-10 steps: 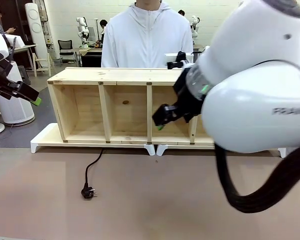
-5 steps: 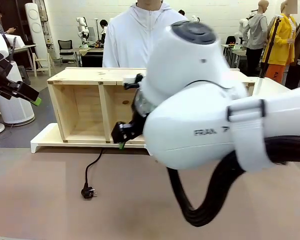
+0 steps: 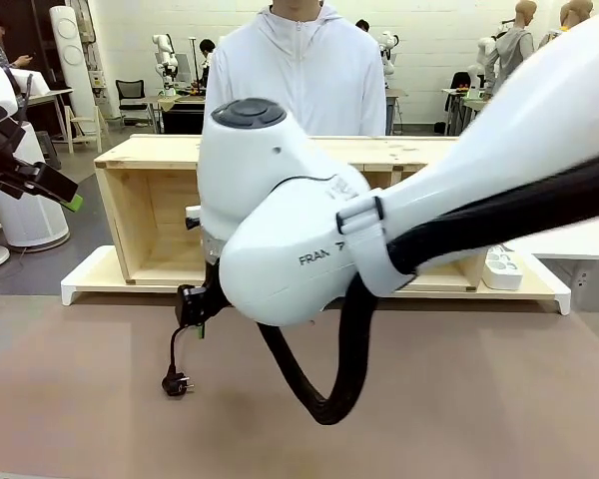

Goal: Perform cable management.
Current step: When the cord part of the Power Cable appears at the lower middle area of the table and stops, grasp the cord part of the Power Cable.

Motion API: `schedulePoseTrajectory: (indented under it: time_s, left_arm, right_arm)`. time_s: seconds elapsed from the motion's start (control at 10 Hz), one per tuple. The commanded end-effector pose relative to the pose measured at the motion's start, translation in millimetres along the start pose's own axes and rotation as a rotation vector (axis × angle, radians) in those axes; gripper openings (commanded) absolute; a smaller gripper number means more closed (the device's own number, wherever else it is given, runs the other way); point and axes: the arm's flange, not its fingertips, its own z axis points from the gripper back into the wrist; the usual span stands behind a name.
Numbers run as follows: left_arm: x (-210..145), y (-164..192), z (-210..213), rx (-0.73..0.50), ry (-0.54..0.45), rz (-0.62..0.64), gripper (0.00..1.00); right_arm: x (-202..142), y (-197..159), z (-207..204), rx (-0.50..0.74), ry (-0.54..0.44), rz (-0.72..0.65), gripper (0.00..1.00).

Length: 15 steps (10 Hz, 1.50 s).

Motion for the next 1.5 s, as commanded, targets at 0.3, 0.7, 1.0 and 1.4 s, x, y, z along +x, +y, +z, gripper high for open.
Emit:
schedulePoseTrajectory:
  time_s: [0.3,0.7,1.0,1.4]
  left_arm:
    - [2,1,-2,0.003,-0.011,0.004,1.0]
    - [2,1,-2,0.003,-0.011,0.004,1.0]
    - [2,1,-2,0.003,-0.011,0.004,1.0]
    - [2,1,-2,0.003,-0.011,0.004,1.0]
  right_arm:
    - [52,56,-60,-0.014,0.042,-0.066,1.0]
    - [56,74,-87,-0.045,0.103,-0.051,1.0]
    - [65,69,-106,-0.029,0.141,-0.05,1.0]
    - [69,70,-113,0.037,0.188,-0.003,1.0]
